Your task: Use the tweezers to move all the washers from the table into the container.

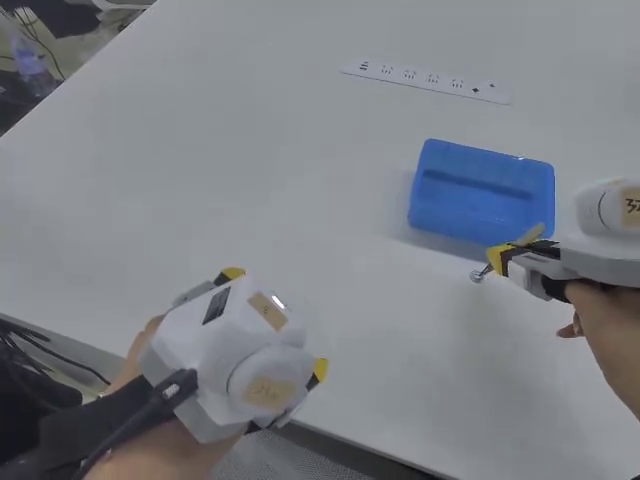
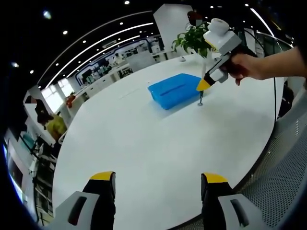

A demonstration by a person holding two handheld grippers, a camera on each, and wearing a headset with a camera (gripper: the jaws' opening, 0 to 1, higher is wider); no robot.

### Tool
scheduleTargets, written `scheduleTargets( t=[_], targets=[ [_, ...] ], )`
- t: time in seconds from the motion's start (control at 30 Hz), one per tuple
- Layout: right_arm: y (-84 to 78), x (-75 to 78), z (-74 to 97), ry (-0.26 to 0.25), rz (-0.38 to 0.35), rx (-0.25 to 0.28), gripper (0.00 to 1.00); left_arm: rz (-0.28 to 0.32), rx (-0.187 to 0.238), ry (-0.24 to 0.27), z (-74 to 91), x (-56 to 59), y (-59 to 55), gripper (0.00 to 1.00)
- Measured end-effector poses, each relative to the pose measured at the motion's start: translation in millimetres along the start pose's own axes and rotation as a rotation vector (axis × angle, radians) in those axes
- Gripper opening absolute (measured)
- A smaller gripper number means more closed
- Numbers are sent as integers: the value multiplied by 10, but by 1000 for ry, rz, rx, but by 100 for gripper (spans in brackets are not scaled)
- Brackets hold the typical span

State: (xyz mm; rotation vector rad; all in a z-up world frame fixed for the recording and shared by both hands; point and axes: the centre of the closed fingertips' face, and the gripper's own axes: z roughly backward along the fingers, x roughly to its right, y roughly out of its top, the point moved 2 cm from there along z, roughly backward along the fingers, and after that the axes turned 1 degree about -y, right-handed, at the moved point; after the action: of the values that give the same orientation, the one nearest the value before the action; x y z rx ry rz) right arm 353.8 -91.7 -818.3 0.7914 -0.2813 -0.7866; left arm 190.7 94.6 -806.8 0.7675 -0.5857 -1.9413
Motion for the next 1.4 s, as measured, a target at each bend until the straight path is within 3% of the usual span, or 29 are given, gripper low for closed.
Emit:
scheduleTargets(
  t=[0.6, 0.87, 1.4],
  targets=[
    [-7, -10, -31, -2, 33, -17, 2, -2, -2, 0, 1, 2, 0, 73],
    [-11, 41, -37, 18, -46, -4, 1, 1, 0, 2, 4, -1, 4, 72],
    [-18, 2, -6, 14, -29, -8, 4, 1, 1, 1, 2, 0, 3, 72]
  ],
)
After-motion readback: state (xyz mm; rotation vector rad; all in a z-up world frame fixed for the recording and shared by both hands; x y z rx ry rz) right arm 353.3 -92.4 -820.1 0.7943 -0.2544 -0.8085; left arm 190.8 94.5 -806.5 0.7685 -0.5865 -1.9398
